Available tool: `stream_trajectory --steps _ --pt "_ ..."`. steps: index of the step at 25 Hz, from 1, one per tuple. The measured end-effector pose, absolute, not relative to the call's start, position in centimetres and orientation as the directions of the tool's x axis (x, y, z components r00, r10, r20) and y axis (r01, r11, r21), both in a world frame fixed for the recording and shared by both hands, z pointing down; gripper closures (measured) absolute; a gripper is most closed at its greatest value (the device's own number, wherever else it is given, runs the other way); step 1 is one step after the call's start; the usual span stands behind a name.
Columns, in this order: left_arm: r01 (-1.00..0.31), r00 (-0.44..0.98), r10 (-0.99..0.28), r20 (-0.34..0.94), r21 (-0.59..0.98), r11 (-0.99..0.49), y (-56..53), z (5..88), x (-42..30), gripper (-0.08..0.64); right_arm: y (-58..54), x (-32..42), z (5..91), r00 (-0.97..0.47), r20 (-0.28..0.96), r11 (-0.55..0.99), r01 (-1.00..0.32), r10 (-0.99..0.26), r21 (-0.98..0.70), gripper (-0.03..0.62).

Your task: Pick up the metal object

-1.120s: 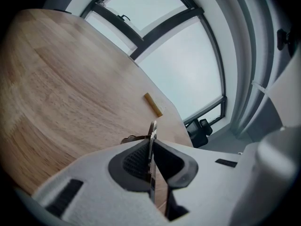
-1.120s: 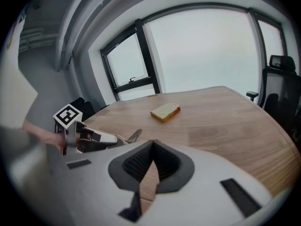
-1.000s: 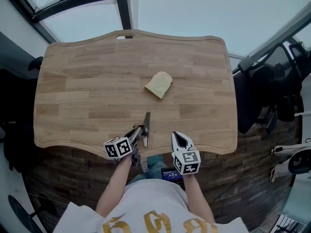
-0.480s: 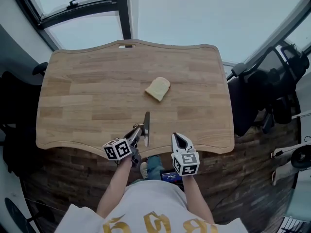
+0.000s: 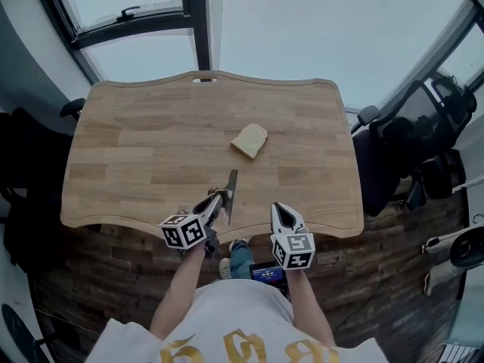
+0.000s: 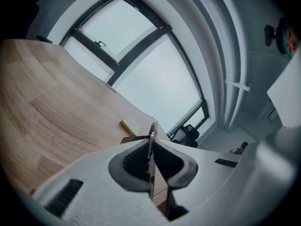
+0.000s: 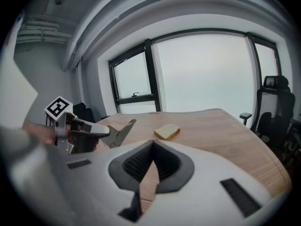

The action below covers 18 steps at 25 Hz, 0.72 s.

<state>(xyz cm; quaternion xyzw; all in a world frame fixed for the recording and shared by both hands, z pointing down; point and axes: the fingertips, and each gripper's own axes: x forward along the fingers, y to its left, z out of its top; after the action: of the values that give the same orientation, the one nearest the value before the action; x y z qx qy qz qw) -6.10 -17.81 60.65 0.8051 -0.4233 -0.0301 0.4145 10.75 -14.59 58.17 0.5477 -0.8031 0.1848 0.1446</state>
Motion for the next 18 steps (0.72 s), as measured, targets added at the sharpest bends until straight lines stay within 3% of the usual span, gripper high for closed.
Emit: stream_trajectory --steps 12,18 --pt "-0.647 0.662 -0.710 0.240 0.661 -0.380 -16.2 57.5 -6.3 0.522 -13.4 10.7 55.4 -0.330 0.364 0.307 -0.944 -0.871 -0.121 0.581" --pt "-0.638 0.690 -0.698 0.194 0.619 -0.458 -15.7 54.0 -5.6 0.522 -13.1 10.9 51.4 -0.291 0.258 0.266 -0.955 -0.921 -0.129 0.581"
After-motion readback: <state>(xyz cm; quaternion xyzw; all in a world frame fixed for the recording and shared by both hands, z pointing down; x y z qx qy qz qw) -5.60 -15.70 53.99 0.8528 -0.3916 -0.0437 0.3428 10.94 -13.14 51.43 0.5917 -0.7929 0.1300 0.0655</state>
